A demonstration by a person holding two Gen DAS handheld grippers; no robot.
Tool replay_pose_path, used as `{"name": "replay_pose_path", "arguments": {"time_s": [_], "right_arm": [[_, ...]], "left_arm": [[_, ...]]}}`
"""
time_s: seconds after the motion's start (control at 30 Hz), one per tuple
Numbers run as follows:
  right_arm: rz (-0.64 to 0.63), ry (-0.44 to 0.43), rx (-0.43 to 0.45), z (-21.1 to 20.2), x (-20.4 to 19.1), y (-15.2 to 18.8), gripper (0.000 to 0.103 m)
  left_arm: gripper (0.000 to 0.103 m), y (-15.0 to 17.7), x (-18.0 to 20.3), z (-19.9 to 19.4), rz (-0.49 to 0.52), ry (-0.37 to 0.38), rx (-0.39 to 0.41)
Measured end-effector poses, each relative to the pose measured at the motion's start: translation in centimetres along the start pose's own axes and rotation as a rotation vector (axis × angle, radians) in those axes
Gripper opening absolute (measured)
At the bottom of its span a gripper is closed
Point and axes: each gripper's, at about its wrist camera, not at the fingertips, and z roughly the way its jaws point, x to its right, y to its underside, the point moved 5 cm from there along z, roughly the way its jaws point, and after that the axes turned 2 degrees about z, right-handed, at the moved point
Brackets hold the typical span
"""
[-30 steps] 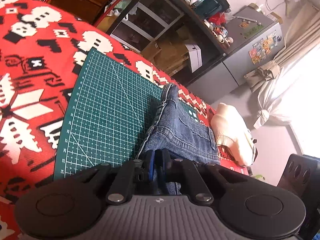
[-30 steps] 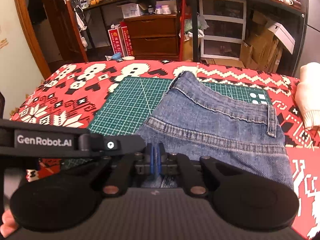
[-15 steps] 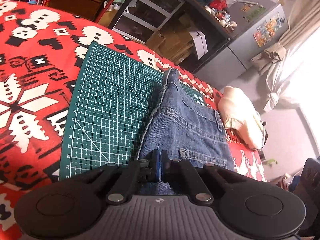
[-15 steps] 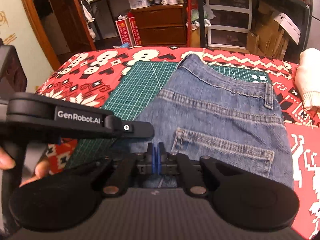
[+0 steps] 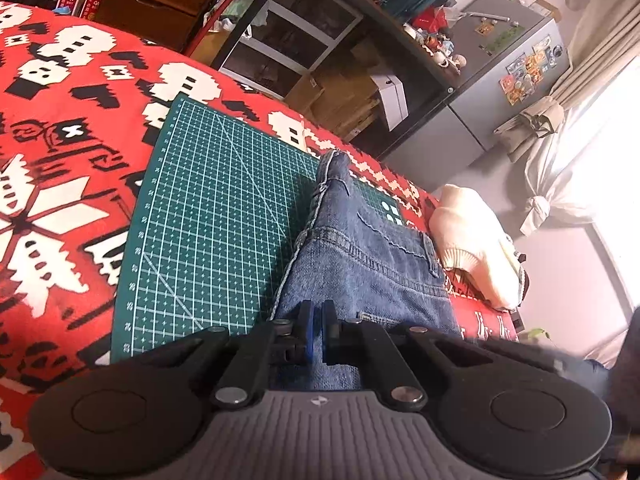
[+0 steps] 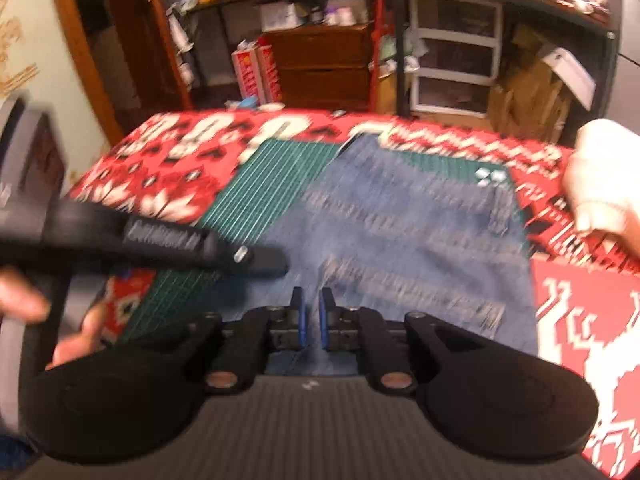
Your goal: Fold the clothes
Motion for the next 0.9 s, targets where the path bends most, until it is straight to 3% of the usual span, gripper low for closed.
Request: {"name": "replay_pose_path", "arguments": {"time_s": [0.23,0.43,0.6,0.8,0.9], "right_arm": [[0.003,0.049,0.018,3.0,1.1,-3.2,0.008],[-0.091,0.073,0.015,5.6,0.6,-2.8,0.006],[-0.102,0.074,0.006,5.2,1.1,-2.5,0.005],[-0.009,0.139,-0.007,3.8,5.3,-2.1,0.006],[0.041,0.172,-0.001,2.7,8.1,-1.4,0.0]], "left_arm": [[0.003,-0.5,0.0,1.2,0.002,0.0,0.003],[0.003,-0.7,0.0,1.8,0.021,-0.003,0.003],[0.003,-0.6,0.4,1.8,0.053,-0.021,0.008],[0.003,-0.6,0.3,1.8,0.043,-0.014,0.009],[0.003,-0.6,0.4,1.9,0.052,-0.019,0.009]]}}
